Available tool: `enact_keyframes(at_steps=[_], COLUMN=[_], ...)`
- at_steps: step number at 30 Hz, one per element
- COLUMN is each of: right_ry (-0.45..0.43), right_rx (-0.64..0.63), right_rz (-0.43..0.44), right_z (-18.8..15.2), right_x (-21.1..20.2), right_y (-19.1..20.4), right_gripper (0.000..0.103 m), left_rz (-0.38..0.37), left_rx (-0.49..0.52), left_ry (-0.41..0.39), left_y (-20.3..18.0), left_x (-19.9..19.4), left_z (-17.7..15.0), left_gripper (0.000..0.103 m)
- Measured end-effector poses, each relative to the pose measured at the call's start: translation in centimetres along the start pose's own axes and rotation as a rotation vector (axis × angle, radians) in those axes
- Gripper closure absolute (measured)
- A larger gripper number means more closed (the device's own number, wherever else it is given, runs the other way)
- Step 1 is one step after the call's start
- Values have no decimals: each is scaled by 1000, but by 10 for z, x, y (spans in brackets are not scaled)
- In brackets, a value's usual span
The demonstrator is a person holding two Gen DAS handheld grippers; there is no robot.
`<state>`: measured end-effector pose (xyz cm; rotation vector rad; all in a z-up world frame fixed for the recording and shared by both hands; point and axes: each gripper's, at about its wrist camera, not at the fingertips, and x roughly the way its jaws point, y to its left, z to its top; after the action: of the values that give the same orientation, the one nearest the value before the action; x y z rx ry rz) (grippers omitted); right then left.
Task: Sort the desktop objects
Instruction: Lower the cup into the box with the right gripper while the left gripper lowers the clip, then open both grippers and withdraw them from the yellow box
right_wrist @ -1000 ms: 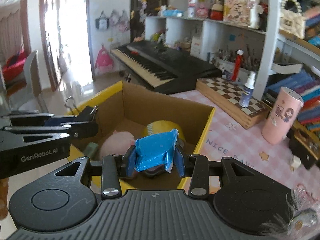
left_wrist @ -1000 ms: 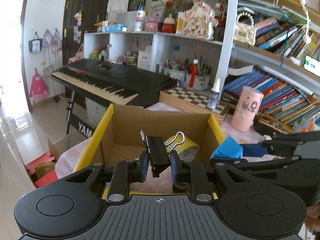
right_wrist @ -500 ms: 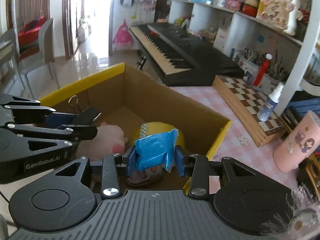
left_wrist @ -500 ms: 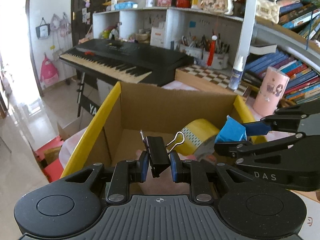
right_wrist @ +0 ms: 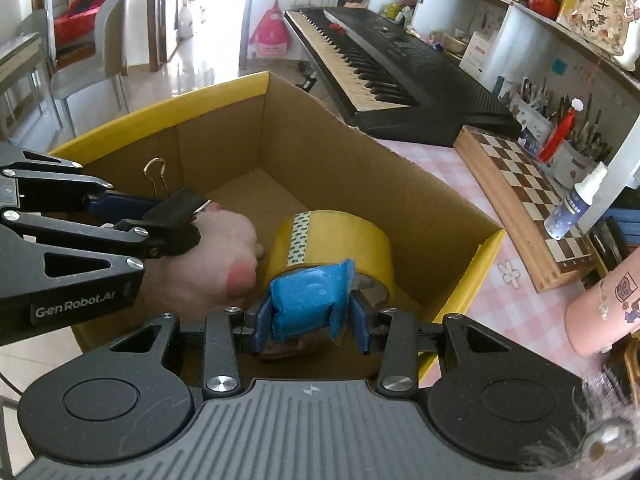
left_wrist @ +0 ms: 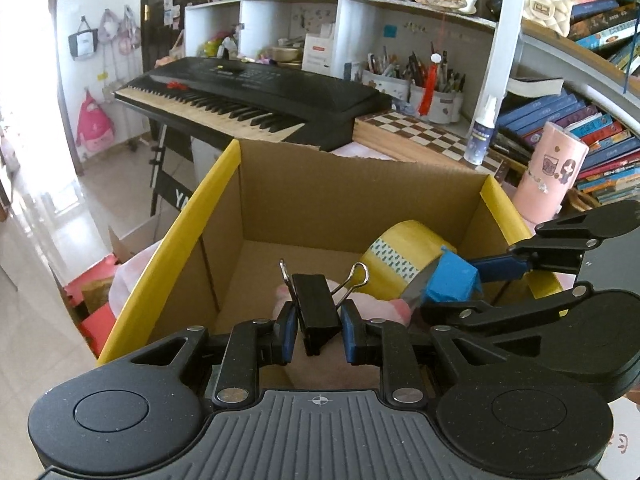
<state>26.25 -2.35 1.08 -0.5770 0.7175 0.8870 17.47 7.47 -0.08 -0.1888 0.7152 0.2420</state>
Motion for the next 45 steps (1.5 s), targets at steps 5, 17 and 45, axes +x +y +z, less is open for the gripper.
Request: enact_keyframes(at_steps=[5, 17, 45], right_ry=[-3, -86, -272], right_rx=[8, 109, 438], right_rz=[-2, -30, -251], right_z=[0, 1, -62], right_x=[-1, -29, -154], right_y=[0, -4, 41], right_gripper=[65, 61, 60], left_rz=[-13, -36, -94], left_rx=[-24, -22, -12], left_ry=[-8, -130, -230], left_y=[3, 6, 27], left_x=[-3, -37, -123], left_z=[0, 7, -31], left_gripper=[74, 36, 18])
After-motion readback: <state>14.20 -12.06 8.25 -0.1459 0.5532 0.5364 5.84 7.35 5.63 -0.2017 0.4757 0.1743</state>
